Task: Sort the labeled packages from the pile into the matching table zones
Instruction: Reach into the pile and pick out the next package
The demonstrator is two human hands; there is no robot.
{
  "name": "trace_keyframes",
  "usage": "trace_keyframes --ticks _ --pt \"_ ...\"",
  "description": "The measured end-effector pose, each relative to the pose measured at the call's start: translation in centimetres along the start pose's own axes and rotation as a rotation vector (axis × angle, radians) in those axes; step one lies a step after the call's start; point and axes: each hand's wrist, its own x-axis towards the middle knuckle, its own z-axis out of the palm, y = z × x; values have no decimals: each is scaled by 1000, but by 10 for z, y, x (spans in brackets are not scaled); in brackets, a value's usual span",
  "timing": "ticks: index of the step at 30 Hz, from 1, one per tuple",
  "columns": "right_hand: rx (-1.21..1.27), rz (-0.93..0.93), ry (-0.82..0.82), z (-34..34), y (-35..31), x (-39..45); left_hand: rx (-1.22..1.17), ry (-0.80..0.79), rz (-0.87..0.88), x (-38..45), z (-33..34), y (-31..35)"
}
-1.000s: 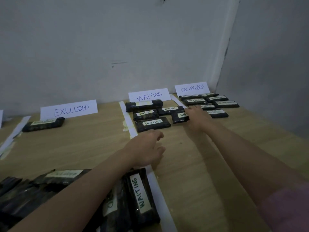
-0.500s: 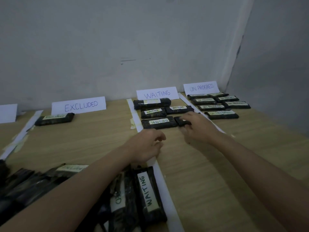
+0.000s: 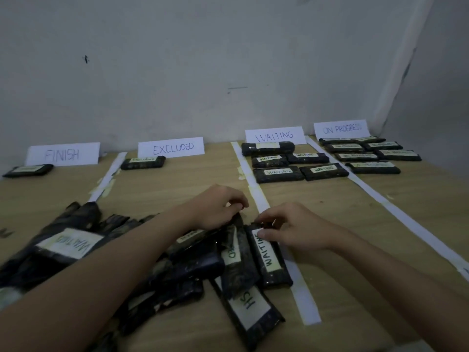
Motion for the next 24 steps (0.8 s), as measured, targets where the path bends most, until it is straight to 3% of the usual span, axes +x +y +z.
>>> trace_keyframes --ticks 3,11,17,20,21,24 --pt "314 101 52 -12 -7 0 -79 44 -15 -5 -1 3" --pt "981 277 569 -33 -14 4 -457 175 -115 -1 0 9" --pt "1358 299 636 -23 -14 6 -866 347 -230 8 -9 17" --pt "1249 278 668 -19 -12 5 -866 357 -246 11 -9 16" --pt "1091 294 701 -16 -10 5 -865 349 -255 12 -8 16" --pt "291 270 822 -9 1 5 -828 311 -292 16 0 17"
